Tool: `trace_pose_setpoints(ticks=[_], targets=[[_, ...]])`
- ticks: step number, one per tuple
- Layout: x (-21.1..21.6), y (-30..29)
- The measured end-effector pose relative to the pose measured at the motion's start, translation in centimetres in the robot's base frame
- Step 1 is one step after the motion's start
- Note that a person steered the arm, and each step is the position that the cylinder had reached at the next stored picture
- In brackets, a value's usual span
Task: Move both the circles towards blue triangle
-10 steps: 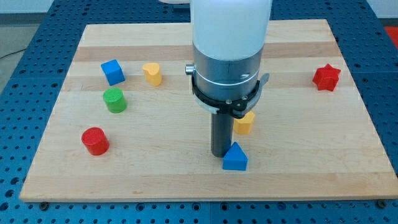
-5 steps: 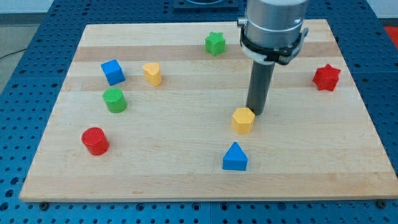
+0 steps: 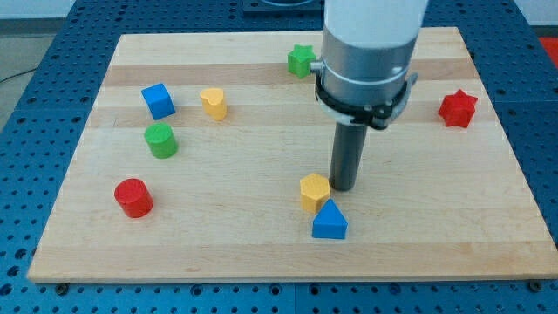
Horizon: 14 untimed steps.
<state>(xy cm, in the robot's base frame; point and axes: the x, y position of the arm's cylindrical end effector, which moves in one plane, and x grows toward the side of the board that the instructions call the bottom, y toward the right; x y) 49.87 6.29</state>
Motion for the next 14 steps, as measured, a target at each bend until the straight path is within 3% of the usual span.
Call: trace_pose_setpoints(ticks=[5, 6, 8, 14], targets=[[-0.1, -29.1], [-0.1, -31.8], [4.1, -29.1], [6.6, -9.5]])
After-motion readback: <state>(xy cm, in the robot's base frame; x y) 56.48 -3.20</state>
